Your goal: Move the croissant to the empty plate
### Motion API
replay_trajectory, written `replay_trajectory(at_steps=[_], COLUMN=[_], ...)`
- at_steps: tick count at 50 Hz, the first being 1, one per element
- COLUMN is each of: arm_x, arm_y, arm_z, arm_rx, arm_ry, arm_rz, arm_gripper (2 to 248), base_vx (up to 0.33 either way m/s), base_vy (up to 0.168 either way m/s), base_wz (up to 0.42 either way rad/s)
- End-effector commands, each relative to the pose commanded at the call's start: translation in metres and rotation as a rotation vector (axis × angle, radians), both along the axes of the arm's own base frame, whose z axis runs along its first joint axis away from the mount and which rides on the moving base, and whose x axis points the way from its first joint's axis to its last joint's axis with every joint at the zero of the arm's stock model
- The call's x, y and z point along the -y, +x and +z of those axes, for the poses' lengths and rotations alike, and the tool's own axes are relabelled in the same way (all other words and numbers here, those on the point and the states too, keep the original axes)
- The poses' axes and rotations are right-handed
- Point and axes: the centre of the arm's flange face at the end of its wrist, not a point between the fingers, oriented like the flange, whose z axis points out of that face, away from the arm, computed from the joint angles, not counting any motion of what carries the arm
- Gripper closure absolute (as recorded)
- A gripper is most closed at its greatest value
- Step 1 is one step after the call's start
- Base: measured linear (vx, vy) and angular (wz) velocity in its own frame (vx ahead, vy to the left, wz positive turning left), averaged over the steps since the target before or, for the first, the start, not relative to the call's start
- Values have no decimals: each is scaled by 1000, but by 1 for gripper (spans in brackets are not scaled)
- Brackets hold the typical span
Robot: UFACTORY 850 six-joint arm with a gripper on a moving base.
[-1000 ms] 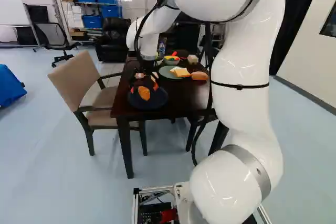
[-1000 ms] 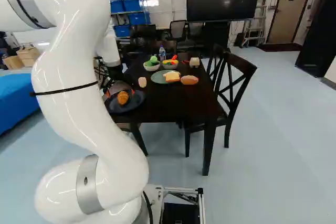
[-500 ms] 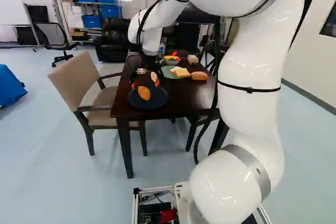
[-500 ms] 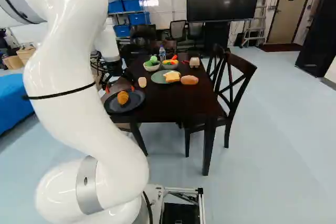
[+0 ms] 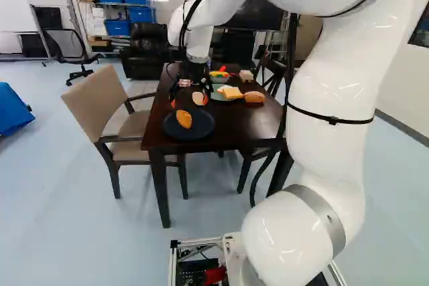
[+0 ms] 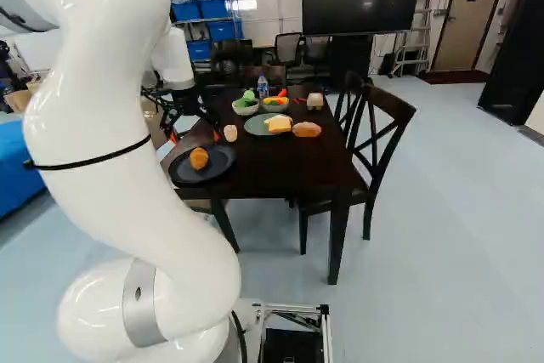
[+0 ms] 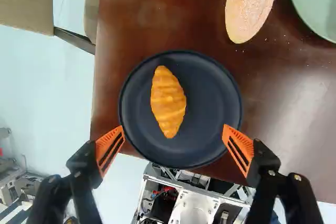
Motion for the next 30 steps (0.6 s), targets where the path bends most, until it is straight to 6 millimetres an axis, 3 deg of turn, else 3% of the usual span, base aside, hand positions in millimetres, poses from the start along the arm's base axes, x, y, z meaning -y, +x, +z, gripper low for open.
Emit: replay_trajectory(at_steps=[30], arm_x=[20], arm_y=[-5], arm_z=[43], arm_rx=[61], arm_ry=[-41], arm_rz=[18], arm_gripper=[3], base_vx=[0], base_vy=[0], base_wz=[0])
